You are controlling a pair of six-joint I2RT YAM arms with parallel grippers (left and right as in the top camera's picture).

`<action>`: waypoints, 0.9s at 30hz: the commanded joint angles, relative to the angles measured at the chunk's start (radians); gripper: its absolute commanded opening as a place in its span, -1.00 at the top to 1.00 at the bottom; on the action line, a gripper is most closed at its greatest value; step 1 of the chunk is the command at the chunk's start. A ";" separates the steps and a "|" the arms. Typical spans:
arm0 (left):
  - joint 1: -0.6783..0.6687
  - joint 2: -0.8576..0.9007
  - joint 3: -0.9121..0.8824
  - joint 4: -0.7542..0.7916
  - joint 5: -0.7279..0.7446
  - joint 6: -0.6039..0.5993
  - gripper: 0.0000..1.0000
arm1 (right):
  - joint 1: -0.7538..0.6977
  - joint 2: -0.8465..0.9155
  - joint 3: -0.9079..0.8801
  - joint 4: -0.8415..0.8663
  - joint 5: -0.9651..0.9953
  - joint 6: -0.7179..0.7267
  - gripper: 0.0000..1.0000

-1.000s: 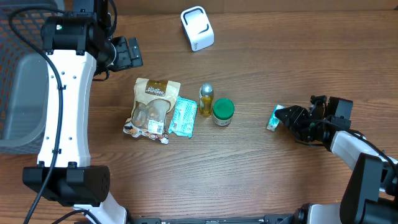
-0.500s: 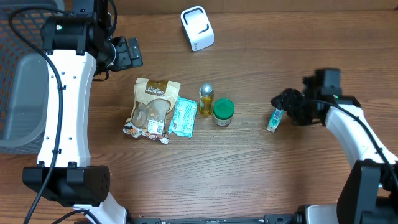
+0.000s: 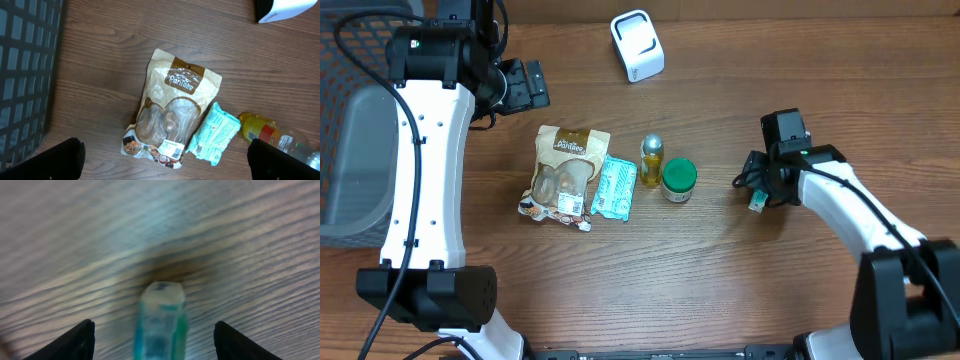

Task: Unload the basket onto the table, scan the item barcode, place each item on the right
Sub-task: 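Bring the right gripper back left toward the green-lidded jar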

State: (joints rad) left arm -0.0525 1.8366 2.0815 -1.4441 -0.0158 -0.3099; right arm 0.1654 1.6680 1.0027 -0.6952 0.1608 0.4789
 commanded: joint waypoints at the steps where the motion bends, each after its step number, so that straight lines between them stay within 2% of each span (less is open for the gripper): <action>1: -0.001 0.002 0.015 0.001 0.005 0.011 -0.99 | 0.001 0.047 -0.016 0.010 0.048 0.030 -0.45; 4: -0.001 0.002 0.015 0.001 0.005 0.011 -1.00 | 0.001 0.078 -0.016 0.010 0.048 0.031 -0.30; 6: 0.002 0.002 0.015 0.001 0.005 0.011 -1.00 | 0.001 0.090 -0.016 0.013 0.048 0.031 0.00; 8: 0.002 0.002 0.015 0.001 0.005 0.011 -0.99 | 0.001 0.098 -0.016 0.013 0.048 0.030 0.44; 9: 0.002 0.002 0.015 0.001 0.005 0.011 -0.98 | 0.001 0.100 -0.016 0.013 0.048 0.030 0.55; 11: 0.002 0.002 0.015 0.001 0.005 0.011 -0.99 | 0.001 0.100 -0.016 0.013 0.048 0.030 0.57; 12: 0.000 0.002 0.015 0.001 0.005 0.011 -0.99 | 0.001 0.100 -0.016 0.013 0.048 0.030 0.56; 13: 0.000 0.002 0.015 0.001 0.005 0.011 -0.99 | 0.001 0.100 -0.016 0.013 0.048 0.030 0.41; 14: 0.000 0.002 0.015 0.001 0.005 0.011 -1.00 | 0.001 0.100 -0.016 0.014 0.048 0.030 0.06; 15: 0.000 0.002 0.015 0.001 0.005 0.011 -0.99 | 0.001 0.100 -0.016 0.016 0.048 0.030 -0.15; 17: 0.000 0.002 0.015 0.001 0.005 0.011 -0.99 | 0.001 0.100 -0.016 0.018 0.048 0.030 -0.35; 19: 0.000 0.002 0.015 0.001 0.005 0.011 -0.99 | 0.001 0.100 -0.016 0.021 0.048 0.030 -0.41; 23: 0.000 0.002 0.015 0.001 0.005 0.011 -0.99 | 0.001 0.098 0.002 0.032 0.049 -0.042 -0.42; 27: 0.000 0.002 0.015 0.001 0.005 0.011 -1.00 | 0.001 0.071 0.107 -0.062 0.048 -0.042 -0.47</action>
State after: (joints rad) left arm -0.0525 1.8366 2.0815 -1.4441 -0.0154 -0.3099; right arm 0.1654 1.7618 1.0218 -0.7441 0.1944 0.4595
